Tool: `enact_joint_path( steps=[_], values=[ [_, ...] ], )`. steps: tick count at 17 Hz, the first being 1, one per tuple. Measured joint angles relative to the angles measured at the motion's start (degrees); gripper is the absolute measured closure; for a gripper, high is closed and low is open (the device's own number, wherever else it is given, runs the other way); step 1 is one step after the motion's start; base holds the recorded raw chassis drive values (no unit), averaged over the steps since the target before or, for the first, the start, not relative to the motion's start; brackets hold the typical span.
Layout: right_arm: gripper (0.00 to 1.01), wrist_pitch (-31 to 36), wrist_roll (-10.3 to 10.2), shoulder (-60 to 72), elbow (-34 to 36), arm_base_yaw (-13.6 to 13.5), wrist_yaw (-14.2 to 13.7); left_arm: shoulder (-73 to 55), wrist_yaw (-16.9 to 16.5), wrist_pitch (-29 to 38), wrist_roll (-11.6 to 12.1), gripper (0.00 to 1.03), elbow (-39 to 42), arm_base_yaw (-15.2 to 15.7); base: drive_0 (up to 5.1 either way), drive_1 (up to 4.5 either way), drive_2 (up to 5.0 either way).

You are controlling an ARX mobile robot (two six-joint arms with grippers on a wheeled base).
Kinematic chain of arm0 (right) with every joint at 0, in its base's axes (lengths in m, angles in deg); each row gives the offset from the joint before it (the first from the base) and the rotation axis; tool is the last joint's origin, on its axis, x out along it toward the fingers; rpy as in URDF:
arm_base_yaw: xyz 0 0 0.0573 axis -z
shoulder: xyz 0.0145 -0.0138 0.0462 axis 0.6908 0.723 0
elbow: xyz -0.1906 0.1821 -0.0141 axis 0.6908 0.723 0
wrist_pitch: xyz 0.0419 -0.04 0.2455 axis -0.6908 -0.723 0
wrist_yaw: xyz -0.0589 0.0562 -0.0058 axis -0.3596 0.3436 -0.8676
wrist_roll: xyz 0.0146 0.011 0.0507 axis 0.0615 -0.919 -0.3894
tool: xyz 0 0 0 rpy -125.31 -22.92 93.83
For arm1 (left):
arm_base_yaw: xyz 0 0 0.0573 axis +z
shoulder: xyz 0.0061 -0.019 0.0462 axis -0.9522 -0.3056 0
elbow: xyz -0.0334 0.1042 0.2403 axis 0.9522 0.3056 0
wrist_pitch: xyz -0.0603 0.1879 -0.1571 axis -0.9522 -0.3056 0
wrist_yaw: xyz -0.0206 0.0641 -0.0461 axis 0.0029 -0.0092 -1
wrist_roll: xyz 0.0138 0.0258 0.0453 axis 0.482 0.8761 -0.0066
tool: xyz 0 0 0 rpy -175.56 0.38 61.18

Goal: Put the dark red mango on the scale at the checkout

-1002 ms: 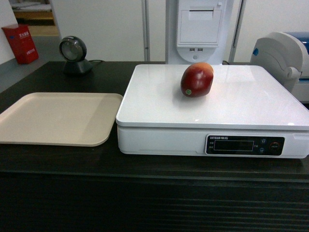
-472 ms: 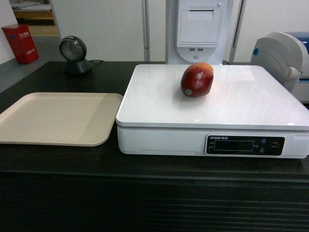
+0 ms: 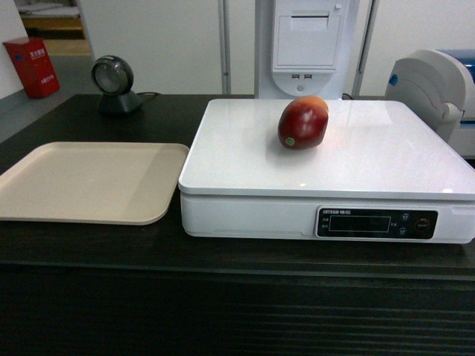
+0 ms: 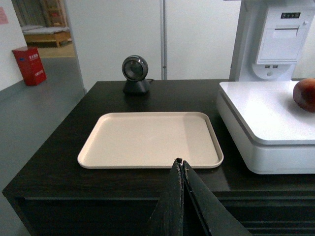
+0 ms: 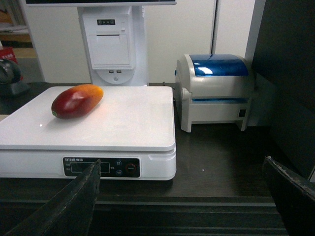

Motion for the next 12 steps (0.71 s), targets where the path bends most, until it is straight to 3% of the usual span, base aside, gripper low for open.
enact_joint_path(
  steps=[4,12],
  values=[
    [0.03,0.04,0.0,0.0,0.0,0.0,0.0,0.0,0.0,-0.17,0.0,1.01,0.0,0.0,0.0,0.0,0.0],
    [0.03,0.04,0.0,0.0,0.0,0.0,-0.02,0.0,0.0,-0.17,-0.09,0.12,0.0,0.0,0.0,0.0,0.0]
  ],
)
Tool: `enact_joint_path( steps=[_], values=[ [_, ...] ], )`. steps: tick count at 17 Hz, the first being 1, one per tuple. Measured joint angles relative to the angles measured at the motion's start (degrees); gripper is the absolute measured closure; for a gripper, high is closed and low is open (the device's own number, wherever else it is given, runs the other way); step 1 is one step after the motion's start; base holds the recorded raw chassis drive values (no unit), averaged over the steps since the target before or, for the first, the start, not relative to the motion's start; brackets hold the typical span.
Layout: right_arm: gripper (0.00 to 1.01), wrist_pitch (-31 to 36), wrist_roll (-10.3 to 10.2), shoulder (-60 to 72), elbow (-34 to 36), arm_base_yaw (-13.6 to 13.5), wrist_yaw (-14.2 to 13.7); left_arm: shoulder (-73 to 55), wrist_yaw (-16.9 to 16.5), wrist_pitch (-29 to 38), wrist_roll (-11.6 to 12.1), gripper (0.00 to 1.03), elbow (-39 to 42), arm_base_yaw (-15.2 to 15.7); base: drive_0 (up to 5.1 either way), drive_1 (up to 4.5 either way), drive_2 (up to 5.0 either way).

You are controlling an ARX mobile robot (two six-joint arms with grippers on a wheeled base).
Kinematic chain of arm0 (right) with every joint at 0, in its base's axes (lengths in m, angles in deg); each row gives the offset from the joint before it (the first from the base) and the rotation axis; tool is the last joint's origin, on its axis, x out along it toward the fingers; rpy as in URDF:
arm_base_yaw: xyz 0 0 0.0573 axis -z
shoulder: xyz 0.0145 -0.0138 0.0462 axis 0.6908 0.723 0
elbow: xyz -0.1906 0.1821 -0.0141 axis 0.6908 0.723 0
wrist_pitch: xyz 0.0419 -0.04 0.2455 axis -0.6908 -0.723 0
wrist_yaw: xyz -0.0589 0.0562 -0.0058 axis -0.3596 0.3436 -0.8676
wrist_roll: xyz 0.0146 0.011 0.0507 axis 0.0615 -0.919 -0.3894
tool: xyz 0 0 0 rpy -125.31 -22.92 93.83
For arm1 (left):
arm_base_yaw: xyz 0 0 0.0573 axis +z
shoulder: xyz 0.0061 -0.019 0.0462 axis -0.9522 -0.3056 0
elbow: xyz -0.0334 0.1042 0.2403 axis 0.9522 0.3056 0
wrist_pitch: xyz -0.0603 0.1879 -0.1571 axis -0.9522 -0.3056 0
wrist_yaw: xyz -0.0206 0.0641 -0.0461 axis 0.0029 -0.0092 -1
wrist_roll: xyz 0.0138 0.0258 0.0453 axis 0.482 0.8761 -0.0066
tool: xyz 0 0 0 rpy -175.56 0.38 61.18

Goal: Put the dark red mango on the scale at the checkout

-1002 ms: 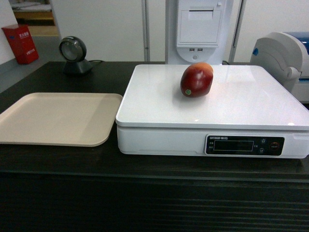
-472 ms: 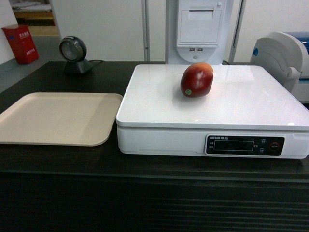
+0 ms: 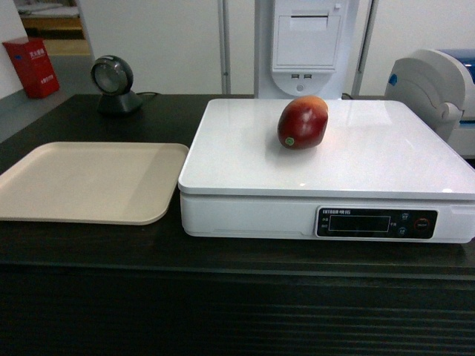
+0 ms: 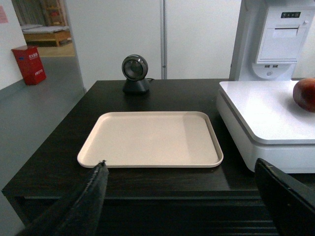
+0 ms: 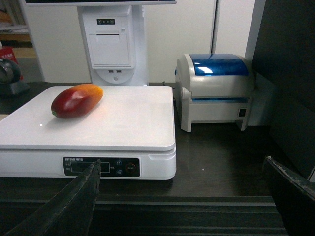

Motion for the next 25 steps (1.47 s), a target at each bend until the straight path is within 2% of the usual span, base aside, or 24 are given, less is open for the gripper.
enact_joint_path(
  steps=[1,2,25],
  values=[
    [0.03,0.0,0.0,0.0,0.0,0.0,0.0,0.0,0.0,0.0,0.07,0.03,0.0,0.0,0.0,0.0,0.0],
    [0.03,0.0,0.0,0.0,0.0,0.0,0.0,0.0,-0.02,0.0,0.0,0.06,0.0,0.0,0.0,0.0,0.0],
    [0.03,0.15,0.0,0.0,0.0,0.0,0.0,0.0,-0.02,0.22,0.0,0.05,0.0,0.0,0.0,0.0,0.0]
  ],
)
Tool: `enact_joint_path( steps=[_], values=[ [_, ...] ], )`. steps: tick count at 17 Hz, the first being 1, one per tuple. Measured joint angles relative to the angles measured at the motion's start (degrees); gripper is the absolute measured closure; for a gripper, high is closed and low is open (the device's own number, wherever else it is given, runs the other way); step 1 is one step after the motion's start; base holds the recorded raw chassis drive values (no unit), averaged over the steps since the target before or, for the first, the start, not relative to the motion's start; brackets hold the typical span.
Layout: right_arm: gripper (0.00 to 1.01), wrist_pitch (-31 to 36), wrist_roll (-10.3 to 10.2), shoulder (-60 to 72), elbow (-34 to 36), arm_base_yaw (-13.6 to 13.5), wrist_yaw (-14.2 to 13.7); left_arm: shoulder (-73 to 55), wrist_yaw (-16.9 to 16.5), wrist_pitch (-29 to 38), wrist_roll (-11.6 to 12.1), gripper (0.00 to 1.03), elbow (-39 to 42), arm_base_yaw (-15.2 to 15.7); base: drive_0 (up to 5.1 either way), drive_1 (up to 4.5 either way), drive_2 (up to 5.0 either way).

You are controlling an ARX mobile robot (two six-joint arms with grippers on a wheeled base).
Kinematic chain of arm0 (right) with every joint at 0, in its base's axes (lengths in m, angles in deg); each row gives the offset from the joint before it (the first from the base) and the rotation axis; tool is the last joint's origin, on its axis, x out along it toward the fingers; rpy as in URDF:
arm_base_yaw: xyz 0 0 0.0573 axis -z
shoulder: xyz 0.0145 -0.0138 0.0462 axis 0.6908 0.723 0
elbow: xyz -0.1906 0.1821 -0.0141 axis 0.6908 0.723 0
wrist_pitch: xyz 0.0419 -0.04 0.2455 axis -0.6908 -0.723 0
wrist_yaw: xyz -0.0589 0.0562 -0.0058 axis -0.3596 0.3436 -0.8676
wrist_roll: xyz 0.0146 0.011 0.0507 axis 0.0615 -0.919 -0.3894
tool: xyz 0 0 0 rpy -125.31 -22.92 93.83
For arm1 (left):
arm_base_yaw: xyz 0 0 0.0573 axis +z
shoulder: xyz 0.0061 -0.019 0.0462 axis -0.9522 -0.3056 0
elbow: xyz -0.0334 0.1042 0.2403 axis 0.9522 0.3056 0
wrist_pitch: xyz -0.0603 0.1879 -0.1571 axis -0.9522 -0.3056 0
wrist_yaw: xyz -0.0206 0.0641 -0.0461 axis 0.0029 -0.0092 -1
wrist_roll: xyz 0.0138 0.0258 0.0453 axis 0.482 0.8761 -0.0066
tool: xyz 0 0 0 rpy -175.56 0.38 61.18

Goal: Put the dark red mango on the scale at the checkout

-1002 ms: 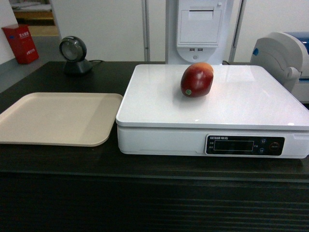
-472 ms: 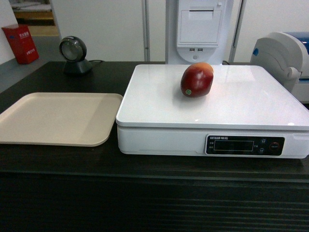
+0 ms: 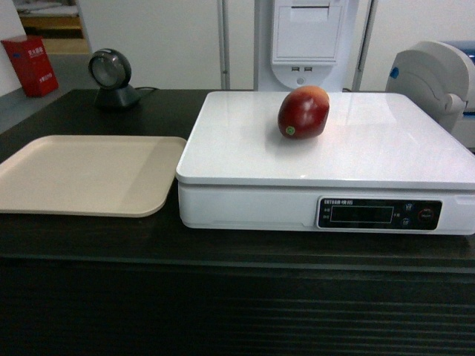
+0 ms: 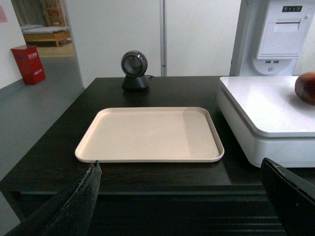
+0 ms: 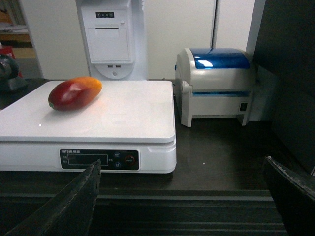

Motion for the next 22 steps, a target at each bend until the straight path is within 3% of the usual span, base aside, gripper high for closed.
enact_joint_path(
  steps=[22],
  values=[
    [0.03,-0.33,0.02,0.0,0.0,0.0,-0.02,0.0,0.0,-0.46,-0.04,0.05,0.0,0.0,0.0,0.0,0.0]
  ],
)
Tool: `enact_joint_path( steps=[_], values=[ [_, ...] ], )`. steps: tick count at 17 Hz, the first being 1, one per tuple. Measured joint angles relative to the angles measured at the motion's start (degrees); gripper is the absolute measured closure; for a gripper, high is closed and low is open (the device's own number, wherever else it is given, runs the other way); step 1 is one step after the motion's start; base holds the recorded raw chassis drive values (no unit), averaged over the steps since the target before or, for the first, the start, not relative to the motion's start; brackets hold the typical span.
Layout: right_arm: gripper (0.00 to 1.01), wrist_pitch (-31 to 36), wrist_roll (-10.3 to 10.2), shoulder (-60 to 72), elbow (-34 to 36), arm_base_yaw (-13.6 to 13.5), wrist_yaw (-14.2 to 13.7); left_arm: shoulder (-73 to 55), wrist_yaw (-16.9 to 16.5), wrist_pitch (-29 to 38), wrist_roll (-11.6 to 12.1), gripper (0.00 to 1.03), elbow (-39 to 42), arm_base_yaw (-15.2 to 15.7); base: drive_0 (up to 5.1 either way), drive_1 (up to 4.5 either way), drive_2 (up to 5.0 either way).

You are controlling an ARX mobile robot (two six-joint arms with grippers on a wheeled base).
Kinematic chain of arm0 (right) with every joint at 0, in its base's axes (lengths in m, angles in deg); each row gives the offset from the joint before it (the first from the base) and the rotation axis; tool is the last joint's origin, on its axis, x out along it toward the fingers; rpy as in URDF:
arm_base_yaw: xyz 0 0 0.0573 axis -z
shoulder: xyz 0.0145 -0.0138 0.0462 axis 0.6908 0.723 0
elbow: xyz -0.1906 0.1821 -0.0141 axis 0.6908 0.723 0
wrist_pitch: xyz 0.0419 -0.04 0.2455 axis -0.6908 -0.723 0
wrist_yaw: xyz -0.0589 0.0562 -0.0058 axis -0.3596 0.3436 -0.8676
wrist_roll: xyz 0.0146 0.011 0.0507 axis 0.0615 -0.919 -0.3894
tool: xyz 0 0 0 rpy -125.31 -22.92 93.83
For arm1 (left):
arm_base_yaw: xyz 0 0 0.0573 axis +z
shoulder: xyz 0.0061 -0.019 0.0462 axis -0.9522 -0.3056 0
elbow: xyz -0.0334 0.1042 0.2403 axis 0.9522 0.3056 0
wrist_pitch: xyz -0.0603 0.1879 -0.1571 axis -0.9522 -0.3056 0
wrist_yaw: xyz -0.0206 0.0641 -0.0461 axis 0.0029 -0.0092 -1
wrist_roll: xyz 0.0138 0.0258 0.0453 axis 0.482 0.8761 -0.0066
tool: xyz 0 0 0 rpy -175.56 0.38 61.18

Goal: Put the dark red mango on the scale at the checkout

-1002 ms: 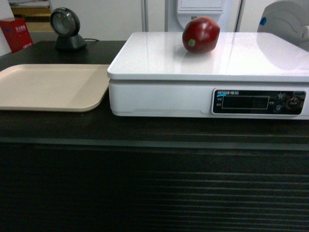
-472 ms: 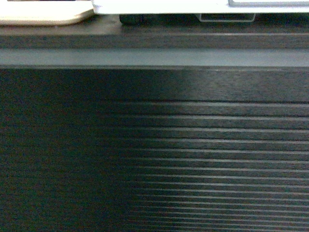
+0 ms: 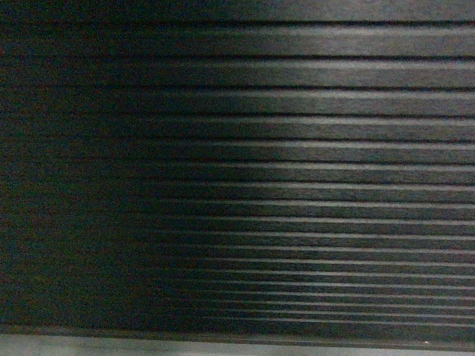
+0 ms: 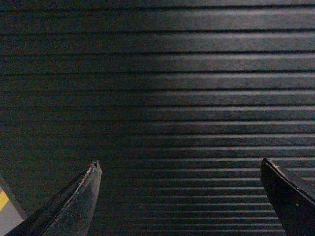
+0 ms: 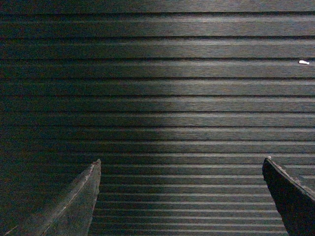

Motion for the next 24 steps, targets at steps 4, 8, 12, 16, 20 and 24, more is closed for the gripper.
enact_joint_path(
  steps=[4,8,12,16,20,24],
  values=[
    [0.03,0.02,-0.02,0.0,0.0,0.0,0.02,0.0,0.0,0.09,0.0,0.05,0.0,0.0,0.0,0.0,0.0],
    [0.03,0.09,-0.02,0.0,0.0,0.0,0.02,0.0,0.0,0.11,0.0,0.05,0.0,0.0,0.0,0.0,0.0],
    [0.03,0.09,-0.02,0.0,0.0,0.0,0.02,0.0,0.0,0.11,0.0,0.05,0.0,0.0,0.0,0.0,0.0],
    [0.03,0.09,-0.02,0.0,0.0,0.0,0.02,0.0,0.0,0.11,0.0,0.05,0.0,0.0,0.0,0.0,0.0],
    [0.03,0.09,-0.02,0.0,0.0,0.0,0.02,0.0,0.0,0.11,0.0,0.05,0.0,0.0,0.0,0.0,0.0],
    [0.03,0.09,-0.02,0.0,0.0,0.0,0.02,0.0,0.0,0.11,0.0,0.05,0.0,0.0,0.0,0.0,0.0]
  ],
)
